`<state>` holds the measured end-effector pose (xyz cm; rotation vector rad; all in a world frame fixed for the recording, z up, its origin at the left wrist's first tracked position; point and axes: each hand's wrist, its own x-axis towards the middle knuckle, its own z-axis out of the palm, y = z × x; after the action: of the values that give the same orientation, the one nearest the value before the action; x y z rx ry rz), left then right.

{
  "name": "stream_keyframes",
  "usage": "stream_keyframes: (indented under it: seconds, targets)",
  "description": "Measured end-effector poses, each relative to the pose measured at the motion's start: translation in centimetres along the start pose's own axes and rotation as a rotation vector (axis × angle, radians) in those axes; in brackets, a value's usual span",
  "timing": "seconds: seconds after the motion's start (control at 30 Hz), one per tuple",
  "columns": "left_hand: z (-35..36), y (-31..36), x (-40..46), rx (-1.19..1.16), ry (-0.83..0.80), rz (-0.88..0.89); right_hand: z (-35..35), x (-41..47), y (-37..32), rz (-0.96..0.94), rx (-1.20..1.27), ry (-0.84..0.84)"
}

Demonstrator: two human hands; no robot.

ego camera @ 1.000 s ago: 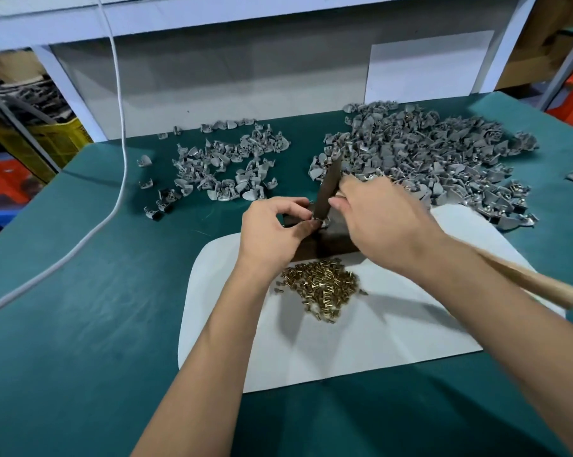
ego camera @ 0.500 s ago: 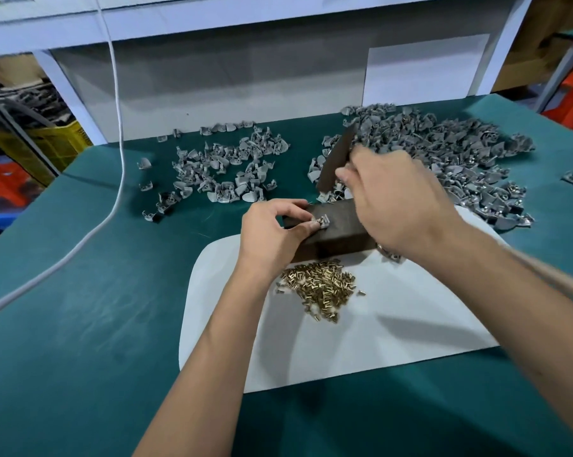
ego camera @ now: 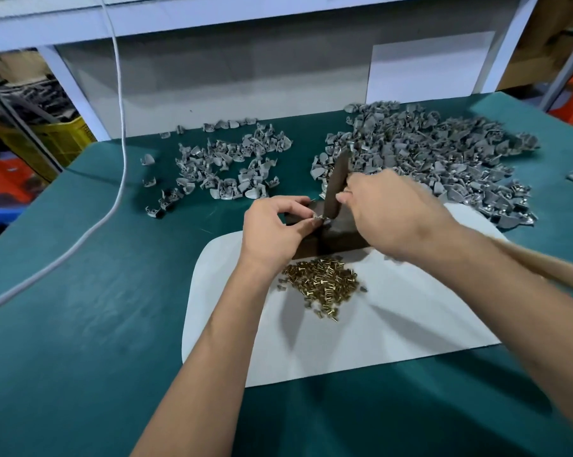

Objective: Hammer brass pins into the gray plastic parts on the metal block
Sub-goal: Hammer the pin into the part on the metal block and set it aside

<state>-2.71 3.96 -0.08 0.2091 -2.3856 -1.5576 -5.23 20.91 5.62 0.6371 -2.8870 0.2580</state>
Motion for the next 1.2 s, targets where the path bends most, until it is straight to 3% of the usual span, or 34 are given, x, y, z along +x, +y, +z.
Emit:
stream_keyframes:
  seconds: [0.13, 0.23, 0.3, 0.4, 0.53, 0.6, 0.7, 0.87, 1.1, 1.2]
  targets:
    - [-0.1, -0.1, 0.2, 0.008, -0.008, 0.017, -0.1, -0.1, 0.0, 0.037, 0.121, 0.198]
    - [0.0, -0.1, 0.1, -0.01, 0.0, 0.008, 0.9, -0.7, -0.7, 0.001, 0.062, 0.016]
    - [0.0, -0.1, 0.0, -0.004, -0.002, 0.01, -0.1, -0.1, -0.3, -0.002, 0.046, 0.01]
    - [0.0, -0.2, 0.1, 0.011, -0.004, 0.022, -0.3, 0.3, 0.1, 0.051, 0.152, 0.201]
    - [0.0, -0.1, 0.1, -0.005, 0.002, 0.001, 0.7, 0.1, -0.4, 0.044, 0.063, -0.04]
    - [-0.1, -0.1, 0.0, -0.005, -0.003, 0.003, -0.3, 0.6, 0.2, 0.03, 0.043, -0.02]
    - [-0.1, -0.2, 0.1, -0.003, -0.015, 0.019, -0.3, 0.4, 0.3, 0.047, 0.132, 0.186]
    - [-0.1, -0.3, 0.0, -0.017, -0.008, 0.009, 0.3, 0.0, -0.5, 0.014, 0.052, -0.048]
    - [0.1, -0.4, 0.1, -0.207, 0.004, -0.072, -2.4, -1.3, 4.8, 0.047, 0.284, 0.015]
    - [0.1, -0.3, 0.1, -0.285, 0.002, -0.109, -2.9, -2.2, 8.5, 0.148, 0.192, -0.036]
